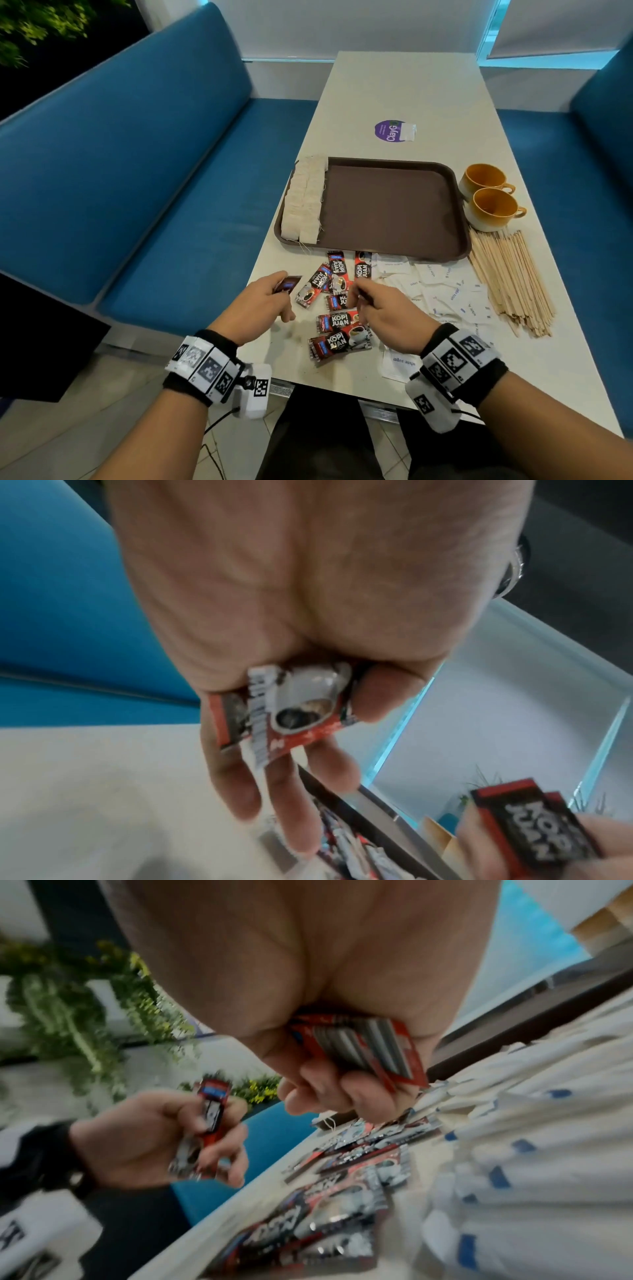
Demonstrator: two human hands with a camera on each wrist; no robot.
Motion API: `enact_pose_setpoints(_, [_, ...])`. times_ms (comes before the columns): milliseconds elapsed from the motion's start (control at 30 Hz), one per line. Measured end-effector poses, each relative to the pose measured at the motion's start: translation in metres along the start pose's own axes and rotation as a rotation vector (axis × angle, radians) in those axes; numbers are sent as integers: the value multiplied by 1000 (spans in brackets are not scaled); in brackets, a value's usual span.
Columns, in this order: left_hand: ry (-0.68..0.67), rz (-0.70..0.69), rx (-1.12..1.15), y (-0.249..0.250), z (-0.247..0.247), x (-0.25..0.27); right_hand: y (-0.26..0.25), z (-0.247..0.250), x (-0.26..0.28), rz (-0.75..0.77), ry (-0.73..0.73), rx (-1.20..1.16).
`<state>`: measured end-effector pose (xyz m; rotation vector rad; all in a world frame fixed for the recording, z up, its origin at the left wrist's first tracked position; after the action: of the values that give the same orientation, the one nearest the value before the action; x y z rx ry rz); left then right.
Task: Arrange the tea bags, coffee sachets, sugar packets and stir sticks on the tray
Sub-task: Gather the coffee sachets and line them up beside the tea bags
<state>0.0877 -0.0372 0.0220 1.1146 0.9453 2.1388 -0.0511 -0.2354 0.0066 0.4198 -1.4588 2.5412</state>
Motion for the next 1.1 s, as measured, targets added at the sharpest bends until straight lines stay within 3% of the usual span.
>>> enact_pose_setpoints(133, [68,31,-14,12,-5,-24,-6,-6,-4,-33,-69,205])
enact_pose_setpoints(267, [210,166,-252,6,-14,-55,-7,-11,-9,-85,-84,398])
enact_pose_setpoints(500, [243,175,-541,2,-33,-74,5,-23,-11,-69,-158,562])
enact_pose_setpoints(700, [211,186,-454,-12,-21,-67,10,-27,-14,-53,-139,632])
enact_pose_setpoints(900, [280,133,-376,-17,-16,-55,3,-27,-17,-13,-127,624])
enact_pose_setpoints(1100, [248,60,-456,-9,-16,-66,-5,-18,-12,69,-52,480])
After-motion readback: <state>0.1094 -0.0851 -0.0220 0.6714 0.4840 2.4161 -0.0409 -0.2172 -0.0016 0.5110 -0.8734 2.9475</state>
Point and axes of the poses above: each hand's wrist, its own x-axis away from the middle knuckle, its own z-axis out of the back of the hand, y = z × x, the point moved 2 cm from there along -x, towards the middle knuckle, and after that the axes turned 11 degrees about -y, right-handed, at the moved point
